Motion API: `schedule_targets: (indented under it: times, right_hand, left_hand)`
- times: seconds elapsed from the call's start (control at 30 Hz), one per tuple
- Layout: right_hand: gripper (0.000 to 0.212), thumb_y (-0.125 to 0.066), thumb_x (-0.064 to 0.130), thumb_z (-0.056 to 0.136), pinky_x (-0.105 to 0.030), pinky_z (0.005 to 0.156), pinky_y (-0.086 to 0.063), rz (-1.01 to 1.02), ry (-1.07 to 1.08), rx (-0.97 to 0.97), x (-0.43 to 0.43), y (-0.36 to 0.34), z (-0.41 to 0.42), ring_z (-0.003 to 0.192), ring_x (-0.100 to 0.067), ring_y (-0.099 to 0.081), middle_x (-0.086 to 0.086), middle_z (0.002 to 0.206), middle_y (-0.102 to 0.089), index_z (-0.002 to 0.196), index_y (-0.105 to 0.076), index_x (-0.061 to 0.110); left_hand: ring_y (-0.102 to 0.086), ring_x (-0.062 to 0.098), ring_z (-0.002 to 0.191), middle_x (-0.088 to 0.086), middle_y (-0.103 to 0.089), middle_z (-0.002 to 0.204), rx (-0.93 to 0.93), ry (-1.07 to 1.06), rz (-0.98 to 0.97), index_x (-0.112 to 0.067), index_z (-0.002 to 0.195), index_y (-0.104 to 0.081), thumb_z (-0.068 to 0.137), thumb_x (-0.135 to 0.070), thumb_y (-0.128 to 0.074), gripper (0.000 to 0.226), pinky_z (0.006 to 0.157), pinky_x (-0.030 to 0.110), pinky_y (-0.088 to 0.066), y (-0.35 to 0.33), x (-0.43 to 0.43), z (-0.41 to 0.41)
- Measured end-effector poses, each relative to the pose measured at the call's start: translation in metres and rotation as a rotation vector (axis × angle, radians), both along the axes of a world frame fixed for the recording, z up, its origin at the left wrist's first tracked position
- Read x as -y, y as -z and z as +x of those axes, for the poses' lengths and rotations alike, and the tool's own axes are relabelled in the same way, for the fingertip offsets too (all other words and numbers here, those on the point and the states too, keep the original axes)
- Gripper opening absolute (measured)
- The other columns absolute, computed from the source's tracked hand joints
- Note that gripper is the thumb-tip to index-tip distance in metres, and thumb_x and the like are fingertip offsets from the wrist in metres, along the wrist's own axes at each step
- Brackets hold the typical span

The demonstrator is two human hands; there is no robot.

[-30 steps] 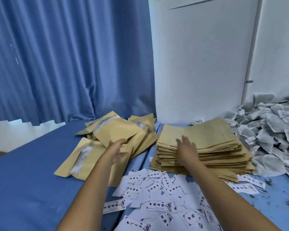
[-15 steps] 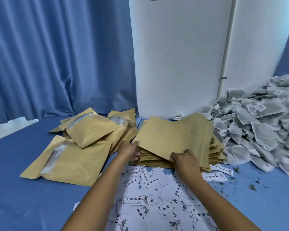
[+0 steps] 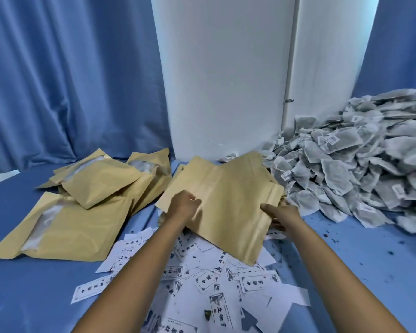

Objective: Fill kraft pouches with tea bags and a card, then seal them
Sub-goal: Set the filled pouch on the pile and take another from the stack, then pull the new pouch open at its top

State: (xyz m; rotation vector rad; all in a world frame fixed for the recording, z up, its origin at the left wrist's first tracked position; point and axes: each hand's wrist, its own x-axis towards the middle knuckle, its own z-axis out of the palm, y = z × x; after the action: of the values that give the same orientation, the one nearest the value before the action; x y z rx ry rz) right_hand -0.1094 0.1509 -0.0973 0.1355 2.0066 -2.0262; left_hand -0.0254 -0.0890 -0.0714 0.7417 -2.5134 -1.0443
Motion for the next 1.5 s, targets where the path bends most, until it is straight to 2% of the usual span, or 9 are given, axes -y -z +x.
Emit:
schedule_targets:
  times: [0.07, 0.13, 0.27, 0.4, 0.63, 0.73, 0.87, 1.17, 1.5]
  right_hand:
    - [0.031, -0.059, 0.001, 0.09, -0.026, 0.046, -0.052, -0.181, -0.13, 0.029, -0.009, 0.001, 0.009, 0.064, -0.02, -0.062, -0.01, 0.08, -0.066, 0.119, -0.047, 0.002]
    - [0.016, -0.048, -0.001, 0.095, -0.021, 0.041, -0.046, -0.321, -0.214, 0.009, -0.019, 0.001, 0.014, 0.046, -0.012, -0.055, -0.002, 0.06, -0.062, 0.111, -0.05, 0.002]
    - [0.017, -0.044, -0.001, 0.096, -0.023, 0.055, -0.057, -0.481, -0.327, 0.027, -0.05, 0.004, 0.014, 0.062, -0.018, -0.068, -0.015, 0.076, -0.068, 0.103, -0.058, -0.007]
    - [0.026, -0.037, -0.009, 0.092, -0.023, 0.05, -0.055, -0.335, -0.312, 0.08, -0.074, 0.028, 0.018, 0.052, -0.016, -0.062, -0.015, 0.066, -0.061, 0.082, -0.061, -0.007]
    - [0.043, -0.031, 0.008, 0.1, -0.034, 0.069, -0.06, -0.586, -0.304, 0.198, -0.104, 0.065, 0.015, 0.077, -0.026, -0.071, -0.025, 0.094, -0.07, 0.092, -0.07, -0.008]
    - [0.032, -0.034, -0.005, 0.094, -0.033, 0.078, -0.058, -0.565, -0.328, 0.189, -0.105, 0.07, 0.008, 0.095, -0.03, -0.068, -0.028, 0.114, -0.063, 0.115, -0.055, -0.018]
    - [0.035, -0.053, 0.005, 0.089, -0.034, 0.083, -0.057, -0.57, -0.356, 0.178, -0.103, 0.076, 0.005, 0.104, -0.033, -0.066, -0.03, 0.118, -0.062, 0.117, -0.055, -0.016]
    - [0.049, -0.062, 0.012, 0.082, -0.037, 0.096, -0.048, -0.629, -0.356, 0.154, -0.098, 0.072, 0.011, 0.107, -0.032, -0.062, -0.03, 0.122, -0.059, 0.123, -0.052, -0.013]
    - [0.048, -0.056, 0.009, 0.086, -0.035, 0.089, -0.055, -0.658, -0.345, 0.148, -0.099, 0.064, 0.02, 0.099, -0.031, -0.066, -0.032, 0.122, -0.057, 0.125, -0.047, -0.017]
  left_hand:
    - [-0.053, 0.026, 0.073, 0.01, -0.055, 0.08, -0.007, 0.112, -0.016, -0.02, 0.078, -0.058, 0.084, -0.018, -0.058, 0.006, 0.065, 0.029, -0.04, -0.004, -0.032, 0.002]
    - [-0.053, 0.026, 0.07, 0.009, -0.059, 0.077, -0.063, 0.204, 0.012, -0.02, 0.067, -0.053, 0.081, -0.019, -0.057, 0.014, 0.065, 0.03, -0.044, -0.009, -0.065, 0.002]
    - [-0.059, 0.018, 0.085, -0.006, -0.06, 0.084, -0.024, 0.389, -0.228, -0.025, 0.069, -0.051, 0.083, -0.043, -0.06, 0.024, 0.071, 0.033, -0.044, -0.016, -0.137, -0.008]
    - [-0.061, 0.026, 0.089, 0.006, -0.065, 0.094, 0.127, 0.492, -0.336, -0.014, 0.086, -0.06, 0.078, -0.056, -0.059, 0.043, 0.066, 0.032, -0.041, 0.005, -0.19, -0.018]
    - [-0.059, 0.025, 0.1, 0.013, -0.064, 0.106, 0.276, 0.619, -0.189, -0.009, 0.097, -0.063, 0.082, -0.047, -0.064, 0.041, 0.073, 0.028, -0.044, 0.044, -0.214, -0.041]
    - [-0.055, 0.021, 0.076, 0.006, -0.059, 0.079, 0.263, 0.642, -0.025, -0.021, 0.071, -0.046, 0.08, -0.041, -0.071, 0.033, 0.065, 0.025, -0.037, 0.046, -0.204, -0.046]
    - [-0.048, 0.013, 0.054, 0.005, -0.054, 0.065, 0.253, 0.686, 0.203, -0.021, 0.07, -0.047, 0.077, -0.038, -0.076, 0.035, 0.057, 0.024, -0.039, 0.046, -0.192, -0.045]
    - [-0.047, 0.004, 0.044, -0.008, -0.05, 0.059, 0.199, 0.713, 0.39, -0.018, 0.077, -0.054, 0.076, -0.028, -0.079, 0.027, 0.045, 0.014, -0.039, 0.048, -0.181, -0.046]
    - [-0.047, 0.005, 0.051, -0.009, -0.049, 0.062, 0.137, 0.675, 0.439, -0.019, 0.079, -0.055, 0.07, -0.03, -0.083, 0.032, 0.051, 0.018, -0.043, 0.061, -0.182, -0.045]
